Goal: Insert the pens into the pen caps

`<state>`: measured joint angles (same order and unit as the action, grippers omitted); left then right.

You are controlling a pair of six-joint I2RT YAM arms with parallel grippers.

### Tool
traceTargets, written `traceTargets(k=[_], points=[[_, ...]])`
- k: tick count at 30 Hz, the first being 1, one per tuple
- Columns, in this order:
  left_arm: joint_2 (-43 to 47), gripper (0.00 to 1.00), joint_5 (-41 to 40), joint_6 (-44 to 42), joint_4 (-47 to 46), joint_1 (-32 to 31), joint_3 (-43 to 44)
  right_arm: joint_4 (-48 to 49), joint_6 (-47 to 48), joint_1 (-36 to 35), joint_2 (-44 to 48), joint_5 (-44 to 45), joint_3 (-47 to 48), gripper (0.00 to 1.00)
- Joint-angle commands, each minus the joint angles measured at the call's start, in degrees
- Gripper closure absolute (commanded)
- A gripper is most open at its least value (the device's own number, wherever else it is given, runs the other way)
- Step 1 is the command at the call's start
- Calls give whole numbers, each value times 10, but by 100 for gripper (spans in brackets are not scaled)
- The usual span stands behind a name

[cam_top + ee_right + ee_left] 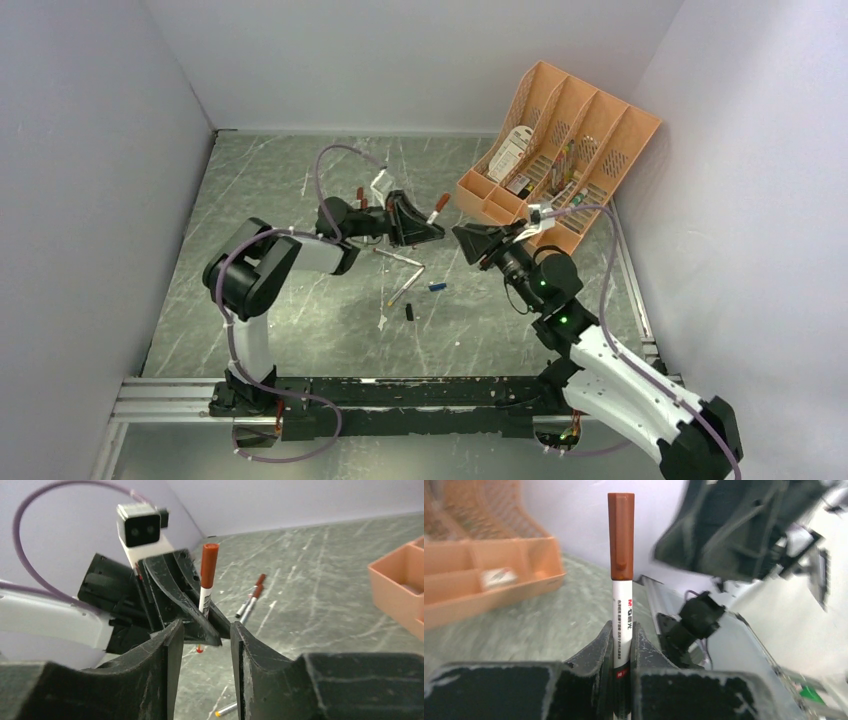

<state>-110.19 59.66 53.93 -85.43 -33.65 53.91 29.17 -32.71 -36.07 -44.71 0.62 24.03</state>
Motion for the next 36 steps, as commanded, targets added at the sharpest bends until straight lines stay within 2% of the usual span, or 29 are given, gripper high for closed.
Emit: traceTargets(k=[1,3,6,9,12,14,16,19,31,33,36], points=[[46,93,-161,-112,85,33,-76,-136,32,8,60,61,28,60],[70,93,-266,-186,220,35,-87,-157,34,10,68,70,29,60],[94,93,-438,-269,446,29,-49,-173,20,9,62,67,21,60],[97,93,-577,-278,598,26,1,-163,3,10,62,56,4,60],[86,93,-682,-268,744,21,67,-148,-8,10,57,51,-10,60],[70,93,-749,-269,808,16,100,-142,-11,10,51,48,-14,60],[54,93,-792,-262,845,15,120,-141,-10,10,43,43,-13,60],[27,93,-811,-261,876,15,136,-144,-6,9,38,40,-10,60],[-44,92,-792,-268,872,15,148,-154,-6,10,42,37,-22,60],[-52,86,-796,-272,878,16,155,-155,-8,10,43,36,-24,60],[-59,68,-795,-275,889,16,161,-155,-8,10,43,37,-27,60]])
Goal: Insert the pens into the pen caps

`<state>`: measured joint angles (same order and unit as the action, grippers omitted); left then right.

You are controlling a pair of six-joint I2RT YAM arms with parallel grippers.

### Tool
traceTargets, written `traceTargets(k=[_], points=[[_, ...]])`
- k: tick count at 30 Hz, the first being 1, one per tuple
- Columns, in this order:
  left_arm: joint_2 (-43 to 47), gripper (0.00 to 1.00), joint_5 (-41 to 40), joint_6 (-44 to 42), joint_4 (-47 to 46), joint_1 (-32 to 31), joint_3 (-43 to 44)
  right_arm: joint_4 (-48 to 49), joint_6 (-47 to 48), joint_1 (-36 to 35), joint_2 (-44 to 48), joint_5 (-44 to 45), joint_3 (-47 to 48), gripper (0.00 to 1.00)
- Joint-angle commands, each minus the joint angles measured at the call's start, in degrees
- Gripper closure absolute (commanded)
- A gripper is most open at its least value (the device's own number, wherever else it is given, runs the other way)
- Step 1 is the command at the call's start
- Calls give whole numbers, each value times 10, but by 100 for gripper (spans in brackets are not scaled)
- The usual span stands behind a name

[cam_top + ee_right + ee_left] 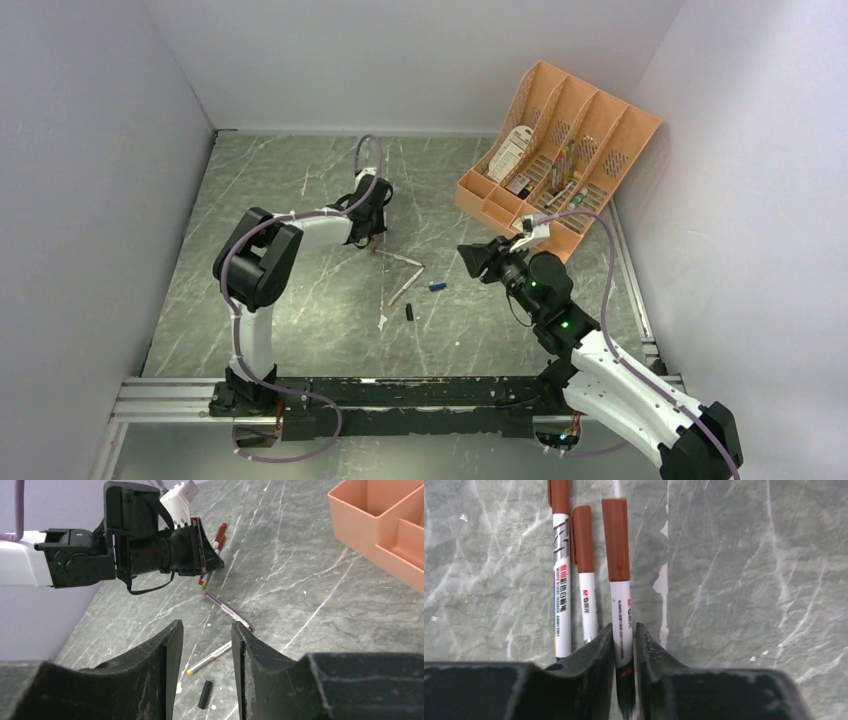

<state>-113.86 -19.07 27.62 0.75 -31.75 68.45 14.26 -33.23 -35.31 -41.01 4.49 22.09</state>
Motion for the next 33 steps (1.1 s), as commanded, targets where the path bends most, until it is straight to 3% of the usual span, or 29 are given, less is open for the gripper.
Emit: traceTargets(k=[1,3,9,12,16,17,18,20,22,26,29,33], points=[[-23,63,-6,-12,28,-3,17,-6,-2,2,5,-2,-9,60],[-19,56,-6,-12,28,-3,15,-6,0,2,1,-3,-10,60],[31,53,0,-21,28,-4,9,-6,16,2,-56,-15,3,57],[73,50,12,-30,20,-9,4,-46,43,1,-151,-19,50,57],[141,47,42,-80,-14,-24,-15,-38,76,-18,-272,-45,104,66],[160,45,71,-107,-32,-25,-27,-31,81,-27,-293,-42,113,72],[178,43,104,-131,-57,-25,-43,-28,85,-33,-313,-39,123,88],[209,40,185,-191,-129,-25,-88,-25,83,-42,-346,-34,142,100],[215,35,259,-279,-162,-25,-110,-9,77,-43,-364,-43,147,100],[188,26,472,-484,-77,-24,-94,0,48,-43,-354,-28,139,100],[169,25,529,-597,25,-19,-65,-34,32,-37,-321,10,126,100],[140,28,619,-686,109,27,-40,-87,24,-15,-272,32,104,100]])
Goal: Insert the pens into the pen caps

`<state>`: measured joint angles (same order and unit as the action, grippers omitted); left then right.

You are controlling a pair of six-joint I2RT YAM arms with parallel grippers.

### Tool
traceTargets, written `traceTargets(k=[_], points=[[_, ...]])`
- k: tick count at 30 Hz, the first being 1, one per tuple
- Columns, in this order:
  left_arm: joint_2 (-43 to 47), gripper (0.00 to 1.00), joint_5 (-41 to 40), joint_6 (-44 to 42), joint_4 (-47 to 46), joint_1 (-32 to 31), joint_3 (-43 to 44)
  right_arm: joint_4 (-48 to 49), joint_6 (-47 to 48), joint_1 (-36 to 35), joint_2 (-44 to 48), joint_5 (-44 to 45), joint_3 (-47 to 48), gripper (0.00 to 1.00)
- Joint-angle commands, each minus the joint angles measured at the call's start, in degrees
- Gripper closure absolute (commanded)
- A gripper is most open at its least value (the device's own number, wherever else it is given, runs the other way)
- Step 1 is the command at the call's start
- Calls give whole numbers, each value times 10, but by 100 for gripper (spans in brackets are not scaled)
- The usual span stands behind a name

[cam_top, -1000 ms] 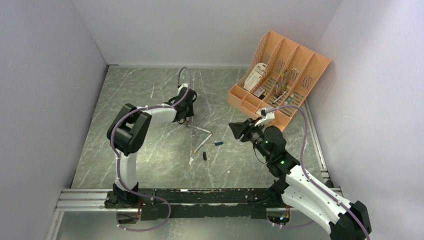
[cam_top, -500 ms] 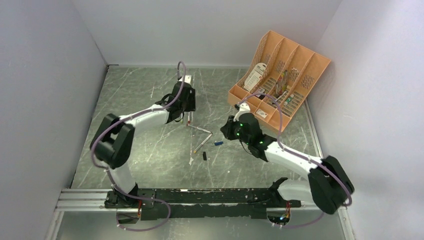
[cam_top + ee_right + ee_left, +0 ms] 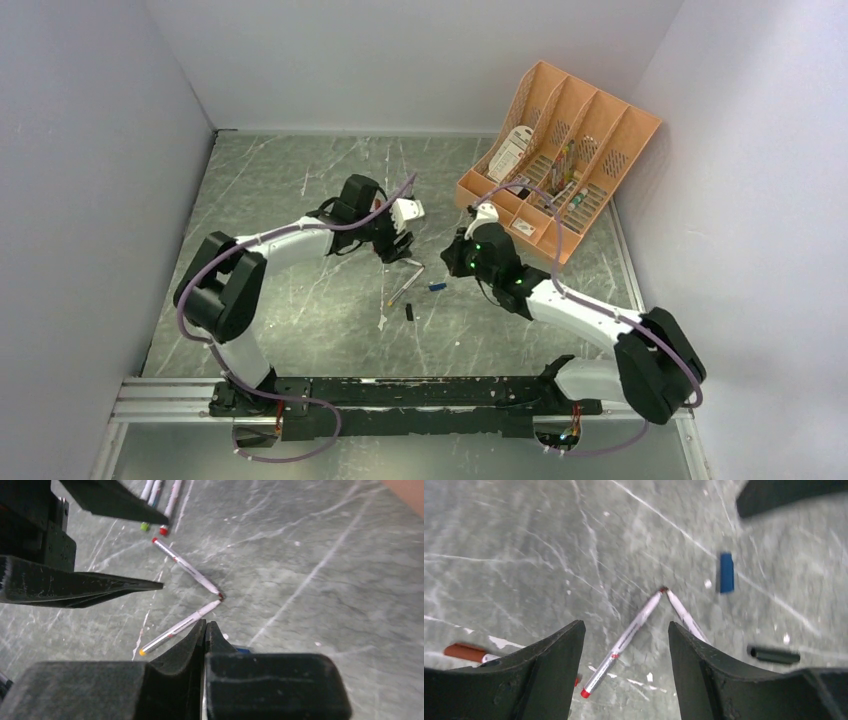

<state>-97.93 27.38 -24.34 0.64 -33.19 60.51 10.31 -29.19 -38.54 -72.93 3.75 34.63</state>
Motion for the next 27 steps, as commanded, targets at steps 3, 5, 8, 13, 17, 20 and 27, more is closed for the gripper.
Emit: traceTargets(k=[3,5,8,13,17,20,27], points=[[-48,34,199,-213,159,57,67,-65,-19,25,79,41,-41,100],[-72,43,196,-235,198,57,96,-71,-24,28,97,44,-53,100],[-113,44,184,-262,250,57,135,-67,-33,29,112,42,-69,100],[-135,49,187,-279,247,55,143,-64,-36,31,106,33,-73,100],[-134,50,184,-298,261,55,137,-65,-31,32,97,34,-69,100],[-148,50,175,-296,267,53,141,-58,-28,34,93,26,-69,100],[-172,50,146,-276,252,43,136,-53,-35,41,102,-6,-64,100]])
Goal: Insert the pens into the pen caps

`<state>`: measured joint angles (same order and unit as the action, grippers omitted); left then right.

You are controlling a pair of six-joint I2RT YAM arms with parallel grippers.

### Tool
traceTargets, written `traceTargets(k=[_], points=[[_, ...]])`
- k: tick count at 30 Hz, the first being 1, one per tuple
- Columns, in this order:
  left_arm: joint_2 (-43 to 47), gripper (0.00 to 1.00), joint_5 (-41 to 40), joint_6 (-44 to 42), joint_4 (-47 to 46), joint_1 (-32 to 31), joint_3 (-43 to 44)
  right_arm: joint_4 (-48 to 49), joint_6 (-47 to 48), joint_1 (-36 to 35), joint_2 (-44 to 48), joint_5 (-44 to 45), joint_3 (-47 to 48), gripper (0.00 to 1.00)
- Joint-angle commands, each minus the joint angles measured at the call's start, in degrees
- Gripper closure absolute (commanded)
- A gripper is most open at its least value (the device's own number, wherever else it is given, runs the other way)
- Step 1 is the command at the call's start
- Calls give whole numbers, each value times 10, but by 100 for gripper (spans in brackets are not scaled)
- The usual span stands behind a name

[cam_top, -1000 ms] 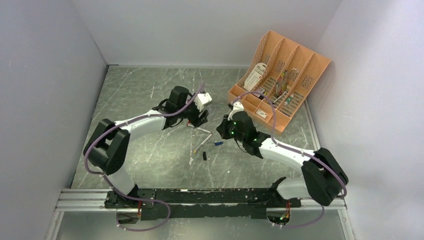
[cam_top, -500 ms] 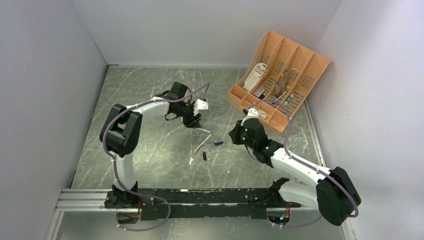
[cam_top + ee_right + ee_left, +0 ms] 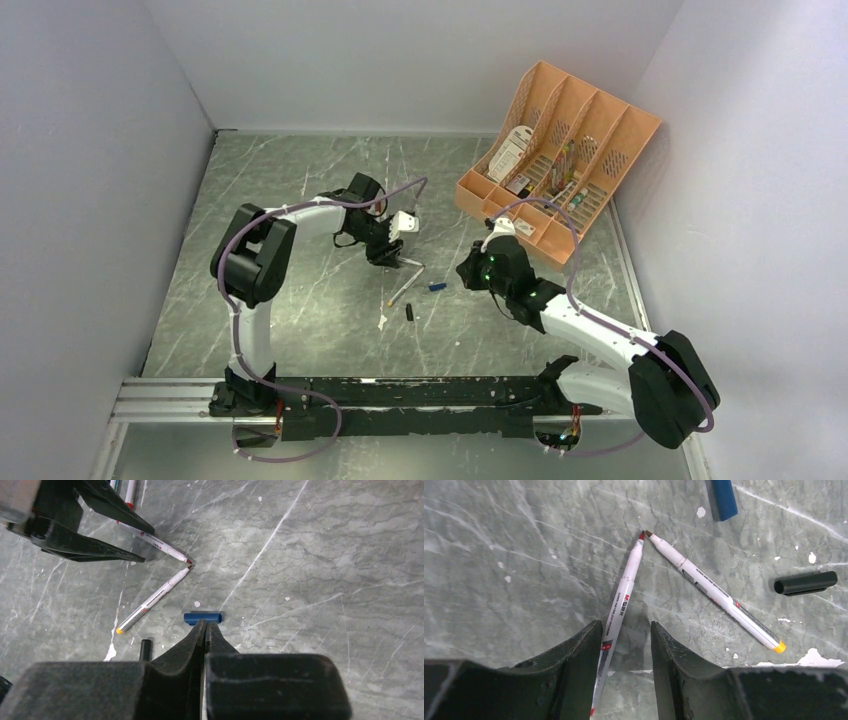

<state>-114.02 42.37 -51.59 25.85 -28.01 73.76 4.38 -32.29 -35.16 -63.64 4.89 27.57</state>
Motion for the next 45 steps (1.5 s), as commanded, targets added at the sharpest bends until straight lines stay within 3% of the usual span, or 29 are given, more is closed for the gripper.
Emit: traceTargets(k=[1,6,8,10,13,17,23,27,32,36,45], points=[[-9,50,-7,-2,-8,-10,-3,4,-4,8,10,-16,6,100],[-25,57,-53,12,-17,-18,-7,0,-5,16,15,-22,4,100],[-30,64,-59,11,-15,-23,-3,0,-5,18,17,-25,3,100],[-26,81,-63,12,-26,-28,-13,-1,-6,19,20,-24,2,100],[-21,93,-64,11,-27,-32,-19,-3,-8,21,27,-26,2,100],[-25,93,-24,21,-5,-32,7,1,-15,25,36,-32,3,100],[32,93,137,135,-110,-35,5,65,-34,34,58,-78,-2,100],[84,93,78,271,-256,-55,-41,141,-68,36,77,-99,-11,96],[148,93,49,469,-524,-62,-135,200,-84,36,113,-69,-17,65],[173,93,34,590,-684,-78,-193,191,-64,36,120,-50,7,63],[187,93,16,612,-725,-132,-199,178,-50,36,117,-32,31,62]])
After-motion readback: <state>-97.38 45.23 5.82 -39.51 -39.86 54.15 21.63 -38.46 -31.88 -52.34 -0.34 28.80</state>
